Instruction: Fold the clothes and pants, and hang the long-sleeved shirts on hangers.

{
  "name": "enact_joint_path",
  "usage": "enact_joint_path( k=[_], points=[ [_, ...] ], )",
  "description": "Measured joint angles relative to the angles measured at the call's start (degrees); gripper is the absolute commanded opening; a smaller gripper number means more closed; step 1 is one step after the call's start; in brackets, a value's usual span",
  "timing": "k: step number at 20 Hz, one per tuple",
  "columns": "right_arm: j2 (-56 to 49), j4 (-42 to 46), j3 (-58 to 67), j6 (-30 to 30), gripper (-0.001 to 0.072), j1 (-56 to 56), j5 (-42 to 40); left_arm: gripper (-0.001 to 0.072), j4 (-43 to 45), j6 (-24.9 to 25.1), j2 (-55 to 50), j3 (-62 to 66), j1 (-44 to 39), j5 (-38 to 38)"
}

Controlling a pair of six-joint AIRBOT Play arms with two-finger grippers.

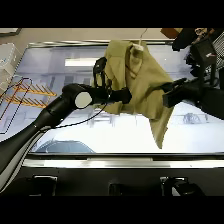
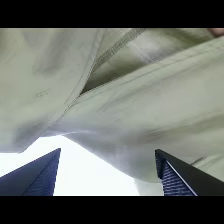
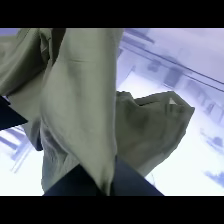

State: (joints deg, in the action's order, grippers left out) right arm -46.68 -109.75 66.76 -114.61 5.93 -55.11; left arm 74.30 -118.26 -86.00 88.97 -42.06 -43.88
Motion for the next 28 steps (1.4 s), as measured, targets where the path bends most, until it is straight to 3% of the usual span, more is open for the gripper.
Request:
enact_joint_path(
  k=[6, 12, 20, 24, 28],
  points=[
    [4.6, 16.1, 2.4, 19.3, 0.0023, 0.0, 2.8, 0.0689, 1.1, 0.0, 4.2, 0.0, 1.4, -1.2],
    [5.7, 38.4, 13.6, 36.5, 0.0023, 0.0, -8.1, 0.0689, 4.9, 0.0, 5.6, 0.0, 5.3, -10.7],
    [0.6, 65.7, 28.9, 45.7, 0.0024, -0.2, -29.0, 0.0687, 14.0, 0.0, 5.9, 0.0, 10.3, -18.8],
    [-4.6, 71.3, 30.7, 50.6, 0.0024, -3.6, -32.2, 0.0684, 15.0, 0.0, 5.9, 0.0, 11.0, -19.5],
    [-8.8, 70.7, 31.3, 53.0, 0.0024, -16.9, -31.6, 0.0684, 15.4, 0.0, 5.9, 0.0, 11.2, -19.6]
  ],
)
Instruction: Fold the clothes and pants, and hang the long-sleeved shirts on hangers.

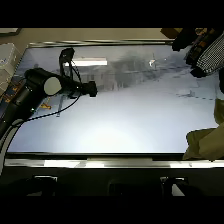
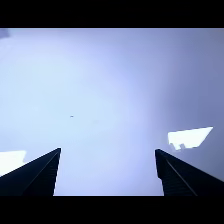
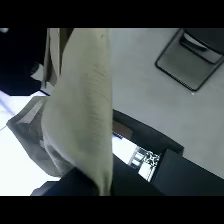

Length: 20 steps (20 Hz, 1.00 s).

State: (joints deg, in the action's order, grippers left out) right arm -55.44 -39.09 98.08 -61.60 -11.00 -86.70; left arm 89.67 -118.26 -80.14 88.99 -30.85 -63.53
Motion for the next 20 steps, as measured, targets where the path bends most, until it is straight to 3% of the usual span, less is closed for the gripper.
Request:
enact_joint_path(
  k=[5, 12, 20],
  points=[
    [-5.1, -6.0, 6.0, -0.2, 0.0024, -16.7, 6.6, 0.0683, 0.1, 0.0, -0.3, 0.0, 0.0, -0.1],
    [-16.2, -6.5, 21.9, -1.1, 0.0023, -23.4, 17.3, 0.0683, 0.2, 0.0, -0.5, 0.0, 0.0, -0.2],
    [-21.7, 3.3, 24.6, 9.0, 0.0023, -24.2, 28.2, 0.0683, 0.2, 0.0, -0.5, 0.0, 0.0, -0.1]
  ],
)
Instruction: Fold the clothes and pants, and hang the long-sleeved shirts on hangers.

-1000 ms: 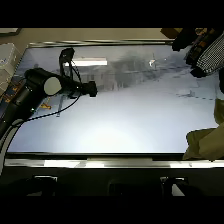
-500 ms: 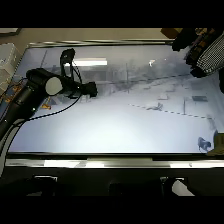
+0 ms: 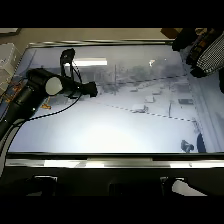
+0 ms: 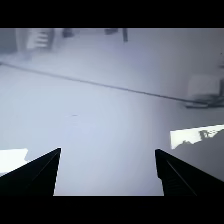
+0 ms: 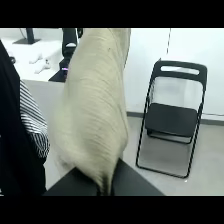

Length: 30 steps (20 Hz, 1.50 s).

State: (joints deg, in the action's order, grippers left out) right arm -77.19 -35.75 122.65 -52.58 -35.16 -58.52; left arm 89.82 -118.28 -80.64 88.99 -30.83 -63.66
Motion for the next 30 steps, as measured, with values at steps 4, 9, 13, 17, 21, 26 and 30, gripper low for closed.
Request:
enact_joint_path(
  k=[4, 9, 13, 17, 21, 26, 30],
  points=[
    [-2.0, 2.8, 0.1, 2.0, 0.0023, -1.5, 1.5, 0.0683, 0.0, 0.0, 0.0, 0.0, 0.0, 0.0],
    [-3.0, 0.0, 0.2, 4.3, 0.0023, -7.6, 4.6, 0.0683, 0.0, 0.0, -0.1, 0.0, 0.0, 0.0],
    [-3.9, -4.7, -0.2, 4.9, 0.0024, -12.3, 6.4, 0.0683, 0.0, 0.0, -0.1, 0.0, 0.0, 0.0],
    [-4.2, -7.6, -1.7, 4.7, 0.0181, -14.3, 7.5, 0.0683, 0.0, 0.0, -0.1, 0.0, 0.0, 0.0],
    [-3.0, -9.4, -2.4, 4.2, 0.0436, -14.8, 6.4, 0.0683, 0.0, 0.0, -0.1, 0.0, 0.0, 0.0],
    [3.3, -11.2, -2.5, 3.4, 0.058, -14.9, 1.7, 0.0683, 0.0, 0.0, -0.1, 0.0, 0.0, 0.0],
    [11.5, -13.5, -2.6, 2.2, 0.059, -14.9, -2.4, 0.0683, 0.0, 0.0, -0.1, 0.0, 0.0, 0.0]
  ],
)
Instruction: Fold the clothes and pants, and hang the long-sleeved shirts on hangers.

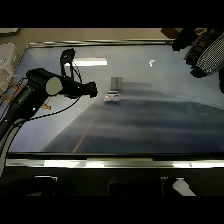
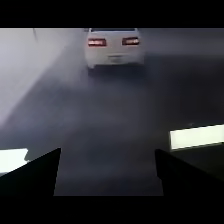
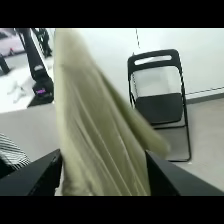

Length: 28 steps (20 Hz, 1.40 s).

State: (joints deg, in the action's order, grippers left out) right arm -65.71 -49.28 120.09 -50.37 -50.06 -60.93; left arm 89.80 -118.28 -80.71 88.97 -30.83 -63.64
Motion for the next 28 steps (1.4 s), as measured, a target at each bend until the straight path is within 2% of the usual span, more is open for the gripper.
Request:
enact_joint_path(
  k=[2, 3, 6, 7, 9, 11, 12, 14, 15, 18, 21, 24, 26, 28],
  points=[
    [4.3, -6.4, 0.0, -0.8, 0.0499, 0.0, 0.6, 0.0683, 0.0, 0.0, 0.0, 0.0, 0.0, 0.0],
    [6.0, -12.9, 0.0, -2.2, 0.048, 0.0, 2.0, 0.0683, 0.0, 0.0, 0.0, 0.0, 0.0, 0.0],
    [7.8, -40.1, -0.1, -11.1, 0.0453, 0.0, 3.6, 0.0682, 0.0, 0.0, 0.0, 0.0, 0.0, 0.0],
    [7.2, -51.1, -0.1, -15.6, 0.0453, 0.0, 1.2, 0.0683, 0.0, 0.0, 0.0, 0.0, 0.0, 0.0],
    [4.7, -67.5, -0.4, -22.4, 0.0451, 0.5, -7.3, 0.0683, 0.0, 0.0, 0.0, 0.0, 0.0, 0.0],
    [1.8, -76.3, -2.5, -27.2, 0.045, 3.2, -17.7, 0.0682, 0.0, 0.0, 0.0, 0.0, 0.0, 0.0],
    [0.4, -78.7, -4.6, -29.2, 0.0417, 5.9, -23.2, 0.0683, 0.0, 0.0, 0.0, 0.0, 0.0, 0.0],
    [-1.8, -79.5, -9.5, -32.3, 0.0069, 13.2, -31.3, 0.0683, 0.0, 0.0, 0.0, 0.0, 0.0, 0.0],
    [-2.6, -78.3, -12.5, -34.4, 0.003, 17.9, -34.1, 0.0683, 0.0, 0.0, 0.0, 0.0, 0.0, 0.0],
    [-3.9, -69.1, -21.7, -39.8, 0.003, 32.5, -34.9, 0.0683, 0.0, 0.0, 0.0, 0.0, 0.0, 0.0],
    [-4.4, -60.6, -31.6, -43.2, 0.003, 44.9, -27.3, 0.0683, 0.0, 0.0, 0.0, 0.0, 0.0, 0.0],
    [-4.8, -56.9, -41.0, -44.6, 0.003, 52.7, -18.0, 0.0683, 0.4, 0.1, -0.1, 0.0, 0.1, 0.4],
    [-5.5, -55.7, -45.5, -44.6, 0.003, 55.7, -13.9, 0.0683, 2.3, 3.6, -0.5, -0.1, 0.5, -0.1],
    [-6.6, -55.7, -48.9, -44.6, 0.003, 57.5, -11.2, 0.0682, 4.7, 9.5, -1.2, -1.0, 1.1, -2.4]
  ],
)
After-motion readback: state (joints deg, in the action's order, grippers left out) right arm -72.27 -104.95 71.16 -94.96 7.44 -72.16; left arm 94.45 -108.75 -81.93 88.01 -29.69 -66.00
